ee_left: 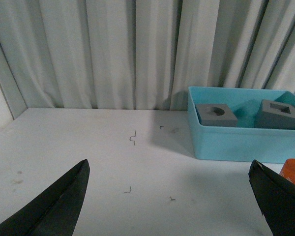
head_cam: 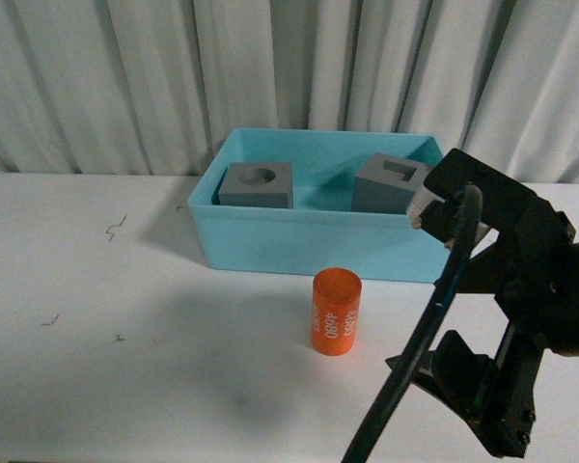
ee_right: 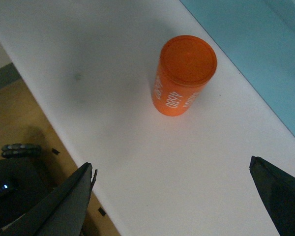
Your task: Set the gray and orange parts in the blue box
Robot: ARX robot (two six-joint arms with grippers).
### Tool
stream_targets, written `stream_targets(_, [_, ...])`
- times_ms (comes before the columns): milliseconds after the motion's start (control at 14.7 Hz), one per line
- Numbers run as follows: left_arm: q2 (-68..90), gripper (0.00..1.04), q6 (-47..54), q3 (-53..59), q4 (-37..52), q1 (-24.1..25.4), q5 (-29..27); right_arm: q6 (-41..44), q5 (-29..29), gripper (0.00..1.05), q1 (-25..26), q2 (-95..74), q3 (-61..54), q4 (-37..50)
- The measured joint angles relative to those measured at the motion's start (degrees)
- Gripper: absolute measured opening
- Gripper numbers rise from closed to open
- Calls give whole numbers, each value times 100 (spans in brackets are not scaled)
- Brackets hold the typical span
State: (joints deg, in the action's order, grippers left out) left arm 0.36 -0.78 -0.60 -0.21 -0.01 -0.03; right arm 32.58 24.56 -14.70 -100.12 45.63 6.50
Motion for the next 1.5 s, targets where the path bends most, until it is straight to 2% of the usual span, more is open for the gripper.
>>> stream_targets(136, [0,98,0,0,2,0,0,-11,-304,98,-57,-195,168,192])
stream_targets(544, [0,98,0,0,0,0,0,-350,-367,98,-256,-796,691,201])
stream_targets(1291, [0,98,0,0,0,0,2,-468,-575,98,-496,-1628,1366,424])
stream_targets(1495, [0,98,0,0,0,0,0,-688,-643,98,-706,-1993,1617,518])
